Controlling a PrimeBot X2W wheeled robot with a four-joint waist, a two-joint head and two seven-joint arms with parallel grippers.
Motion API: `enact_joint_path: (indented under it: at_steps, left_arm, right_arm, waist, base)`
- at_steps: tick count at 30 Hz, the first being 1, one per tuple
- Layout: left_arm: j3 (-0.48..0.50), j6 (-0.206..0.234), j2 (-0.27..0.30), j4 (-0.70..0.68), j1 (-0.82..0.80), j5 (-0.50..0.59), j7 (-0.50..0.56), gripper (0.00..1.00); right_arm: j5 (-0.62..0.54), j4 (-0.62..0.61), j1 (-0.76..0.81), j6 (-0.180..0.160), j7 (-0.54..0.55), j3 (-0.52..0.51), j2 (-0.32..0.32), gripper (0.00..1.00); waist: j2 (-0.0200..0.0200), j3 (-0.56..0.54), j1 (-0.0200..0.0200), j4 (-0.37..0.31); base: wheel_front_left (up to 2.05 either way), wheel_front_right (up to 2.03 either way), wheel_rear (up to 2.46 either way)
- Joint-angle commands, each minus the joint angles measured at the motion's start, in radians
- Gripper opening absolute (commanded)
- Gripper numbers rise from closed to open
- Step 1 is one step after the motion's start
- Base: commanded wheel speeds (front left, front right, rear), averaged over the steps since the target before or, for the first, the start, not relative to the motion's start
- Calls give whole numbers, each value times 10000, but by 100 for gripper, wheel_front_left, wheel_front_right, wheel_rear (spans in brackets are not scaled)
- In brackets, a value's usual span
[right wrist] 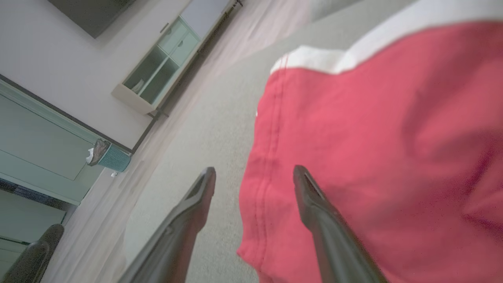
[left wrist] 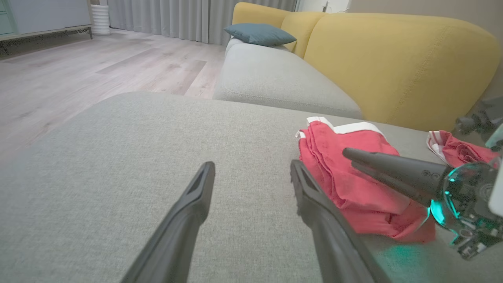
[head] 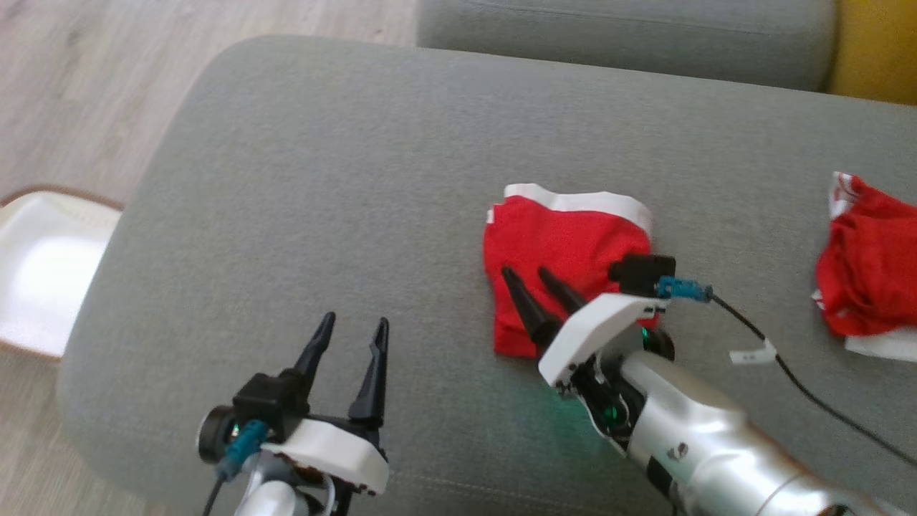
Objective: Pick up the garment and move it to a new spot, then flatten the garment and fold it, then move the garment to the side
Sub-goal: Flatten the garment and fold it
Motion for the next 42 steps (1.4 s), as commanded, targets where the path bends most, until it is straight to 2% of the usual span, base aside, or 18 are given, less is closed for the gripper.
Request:
enact_joint_path:
  at_steps: [1,6,11,12,13,15,16,19,21,25,28,38,39,40,42]
  left_arm:
    - [452,48,14,-359,-455,47,-122,100]
    - [745,37,14,-622,-560,133,-122,100]
    - [1168,81,14,-1072,-679,-46,-122,100]
    - [1168,81,14,-1072,-679,-46,-122,100]
    - [1325,90,14,-1249,-733,-38,-122,100]
    - [1483,94,14,-1423,-768,-87,-122,100]
    - [1483,94,14,-1423,-768,-87,-122,100]
    - [1698,95,14,-1614,-783,-99,-122,100]
    - [1815,92,14,-1706,-786,-113,-122,100]
    - [1930,44,14,-1793,-738,-107,-122,100]
    - [1953,-30,14,-1663,-648,-65,-122,100]
    - [1839,-104,14,-1385,-484,-47,-122,100]
    - [1803,-109,14,-1382,-521,-52,-122,100]
    - [1759,-117,14,-1379,-570,-56,-122,100]
    - [1653,-147,14,-1371,-674,-65,-122,100]
  right_arm:
    - [-301,-225,-470,39,-334,80,147,100]
    - [-1495,164,-989,39,-690,-416,126,100]
    - [-4092,-388,-860,39,-704,-2680,-422,100]
    - [-4092,-388,-860,39,-704,-2680,-422,100]
    - [-5374,-968,-370,39,-706,-3743,-626,100]
    - [-6604,-1683,323,39,-706,-4858,-676,100]
    - [-6604,-1683,323,39,-706,-4858,-676,100]
    - [-8502,-2887,1498,39,-707,-6400,-557,100]
    - [-9346,-3648,2284,39,-707,-7336,-296,100]
    - [-10909,-5132,3564,39,-708,-8402,35,100]
    - [-11458,-5874,4264,39,-708,-8733,127,100]
    - [-11221,-6690,5074,39,-708,-8822,144,100]
    - [-11242,-6730,5041,39,-708,-8846,145,11]
    - [-11300,-6777,4988,39,-708,-8836,145,0]
    - [-11416,-6844,4852,39,-708,-8731,145,0]
  waist:
    - [0,-80,0,-295]
    - [0,-228,0,-951]
    - [0,-298,0,-1568]
    - [0,-298,0,-1568]
    - [0,-322,0,-1785]
    - [0,-332,0,-1986]
    - [0,-332,0,-1986]
    - [0,-327,0,-2278]
    - [0,-317,0,-2448]
    - [0,-264,0,-2734]
    - [0,-233,0,-2912]
    - [0,-69,0,-3030]
    - [0,-21,0,-2977]
    - [0,38,0,-2908]
    - [0,158,0,-2731]
  base:
    - [0,0,0]
    - [0,0,0]
    - [0,0,0]
    - [0,0,0]
    - [0,0,0]
    - [0,0,0]
    - [0,0,0]
    - [0,0,0]
    - [0,0,0]
    - [0,0,0]
    - [0,0,0]
    - [0,0,0]
    - [0,0,0]
    - [0,0,0]
    - [0,0,0]
